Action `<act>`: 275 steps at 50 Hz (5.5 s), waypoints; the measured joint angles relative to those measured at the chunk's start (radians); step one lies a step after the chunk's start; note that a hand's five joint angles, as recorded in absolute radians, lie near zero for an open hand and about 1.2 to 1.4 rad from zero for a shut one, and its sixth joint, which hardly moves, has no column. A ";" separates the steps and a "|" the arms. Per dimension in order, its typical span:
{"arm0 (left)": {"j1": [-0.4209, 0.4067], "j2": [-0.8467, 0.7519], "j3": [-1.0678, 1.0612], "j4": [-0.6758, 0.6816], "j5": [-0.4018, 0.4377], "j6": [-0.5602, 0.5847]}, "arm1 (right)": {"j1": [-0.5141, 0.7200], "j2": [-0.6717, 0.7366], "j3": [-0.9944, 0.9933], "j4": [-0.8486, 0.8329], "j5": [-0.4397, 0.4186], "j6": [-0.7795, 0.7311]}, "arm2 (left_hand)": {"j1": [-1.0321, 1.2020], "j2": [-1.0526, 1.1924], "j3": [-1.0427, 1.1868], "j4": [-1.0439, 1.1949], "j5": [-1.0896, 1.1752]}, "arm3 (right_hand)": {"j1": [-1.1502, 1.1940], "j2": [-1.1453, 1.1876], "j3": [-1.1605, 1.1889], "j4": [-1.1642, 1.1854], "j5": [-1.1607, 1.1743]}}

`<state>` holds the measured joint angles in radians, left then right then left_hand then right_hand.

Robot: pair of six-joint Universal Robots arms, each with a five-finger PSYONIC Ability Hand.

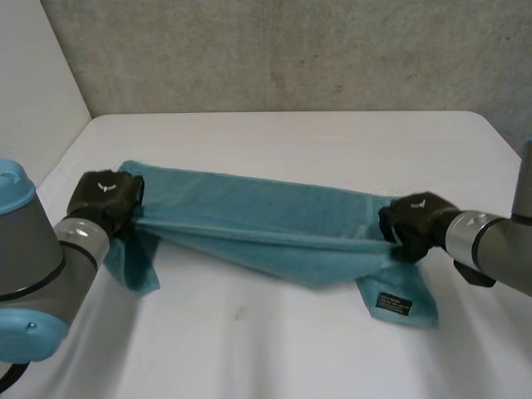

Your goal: Fold the laundry

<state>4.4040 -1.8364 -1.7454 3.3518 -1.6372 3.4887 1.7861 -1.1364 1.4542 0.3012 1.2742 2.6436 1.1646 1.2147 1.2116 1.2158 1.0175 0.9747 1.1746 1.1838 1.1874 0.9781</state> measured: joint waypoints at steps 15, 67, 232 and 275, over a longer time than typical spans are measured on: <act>0.027 -0.281 0.372 -0.044 0.027 0.321 | 0.068 0.180 -0.383 0.006 0.123 -0.069 | 0.000 0.001 0.002 0.001 0.000 | 0.000 0.000 0.000 0.000 0.000; 0.040 -0.162 0.066 0.263 0.151 0.123 | 0.085 0.156 0.034 -0.389 0.109 0.186 | 0.018 0.002 0.002 0.001 0.015 | -0.396 -0.513 -0.518 -0.521 -0.479; 0.123 -0.316 0.815 0.182 0.181 0.369 | -0.065 0.146 -0.837 -0.296 0.295 -0.182 | 0.000 0.003 0.004 0.001 0.004 | -0.004 0.003 0.001 0.004 0.010; 0.146 -0.386 0.239 0.253 0.185 0.259 | -0.121 0.162 -0.103 -0.350 0.165 -0.111 | 0.000 0.003 0.004 0.001 0.007 | -0.004 0.003 0.001 0.005 0.015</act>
<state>4.5500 -2.2225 -1.5065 3.6052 -1.4526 3.7481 1.6652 -0.9745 1.3515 -0.0489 1.4388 2.5324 1.1647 1.2179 1.2159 1.2168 1.0244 0.9703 1.1777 1.1850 1.1925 0.9930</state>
